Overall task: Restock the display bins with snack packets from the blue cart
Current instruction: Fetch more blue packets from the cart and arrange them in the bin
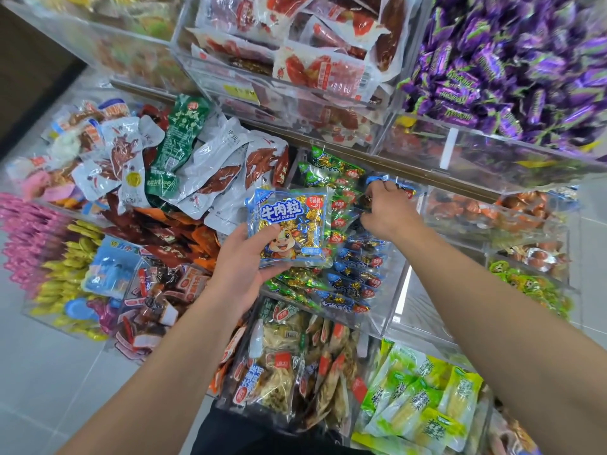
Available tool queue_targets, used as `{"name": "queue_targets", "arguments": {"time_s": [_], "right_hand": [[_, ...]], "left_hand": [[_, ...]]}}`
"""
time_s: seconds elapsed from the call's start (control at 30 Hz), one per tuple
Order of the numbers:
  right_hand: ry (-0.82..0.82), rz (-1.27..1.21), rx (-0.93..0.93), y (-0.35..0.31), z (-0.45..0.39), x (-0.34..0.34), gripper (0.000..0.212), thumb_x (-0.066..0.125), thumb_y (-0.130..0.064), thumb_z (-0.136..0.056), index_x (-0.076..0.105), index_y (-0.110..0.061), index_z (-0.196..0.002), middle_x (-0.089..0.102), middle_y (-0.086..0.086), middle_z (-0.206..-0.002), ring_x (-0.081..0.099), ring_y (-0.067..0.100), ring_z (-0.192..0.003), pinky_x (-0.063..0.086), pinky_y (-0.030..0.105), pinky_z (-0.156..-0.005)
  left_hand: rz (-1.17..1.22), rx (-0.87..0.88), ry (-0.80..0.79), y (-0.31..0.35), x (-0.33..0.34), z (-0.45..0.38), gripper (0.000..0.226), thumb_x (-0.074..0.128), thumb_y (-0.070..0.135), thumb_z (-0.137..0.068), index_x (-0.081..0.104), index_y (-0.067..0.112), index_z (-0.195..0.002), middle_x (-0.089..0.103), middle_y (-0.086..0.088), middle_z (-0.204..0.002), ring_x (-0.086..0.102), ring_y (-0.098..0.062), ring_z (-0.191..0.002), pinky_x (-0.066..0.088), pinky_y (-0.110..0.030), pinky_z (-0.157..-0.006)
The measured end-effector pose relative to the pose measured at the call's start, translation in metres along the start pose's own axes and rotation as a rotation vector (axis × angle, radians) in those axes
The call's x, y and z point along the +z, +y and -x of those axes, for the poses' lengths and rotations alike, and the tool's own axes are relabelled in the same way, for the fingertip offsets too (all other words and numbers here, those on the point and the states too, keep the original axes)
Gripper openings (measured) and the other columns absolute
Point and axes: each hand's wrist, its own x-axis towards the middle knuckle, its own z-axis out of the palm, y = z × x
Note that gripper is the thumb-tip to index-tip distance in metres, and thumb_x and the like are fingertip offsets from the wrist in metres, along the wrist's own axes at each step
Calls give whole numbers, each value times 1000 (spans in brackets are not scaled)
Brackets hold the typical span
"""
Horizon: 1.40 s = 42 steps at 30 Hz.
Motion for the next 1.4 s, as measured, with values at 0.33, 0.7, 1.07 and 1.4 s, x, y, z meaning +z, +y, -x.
{"name": "queue_targets", "arguments": {"time_s": [0.33, 0.7, 1.07, 1.4], "right_hand": [[125, -135, -12, 10, 20, -2, 52, 61, -21, -86, 50, -13, -137, 51, 14, -135, 51, 33, -121, 45, 37, -96], [191, -819, -70, -11, 84, -24, 16, 62, -33, -91, 64, -29, -107, 65, -10, -103, 63, 9, -93, 50, 24, -81], [66, -739, -217, -9, 101, -46, 16, 76, -18, -85, 62, -23, -81, 59, 1, -68, 54, 10, -57, 48, 32, -62], [629, -146, -139, 17, 77, -72, 12, 69, -24, -89, 60, -22, -96, 60, -2, -81, 54, 22, -78, 41, 34, -64]], "left_hand": [[-16, 20, -25, 5, 5, 5, 9, 69, 15, -94, 64, 22, -98, 76, 12, -78, 76, -13, -78, 63, -46, -76], [-224, 62, -57, 6, 9, 18, 68, 74, 13, -90, 39, 10, -149, 50, -2, -142, 71, -18, -98, 63, -39, -72], [-395, 175, -7, 4, 17, 34, 67, 79, 41, -85, 51, 29, -145, 55, 11, -138, 65, -15, -113, 61, -45, -84], [-214, 85, 103, 3, 10, 21, 79, 69, 23, -95, 23, 14, -159, 25, -3, -164, 57, -4, -93, 62, -32, -65]]}}
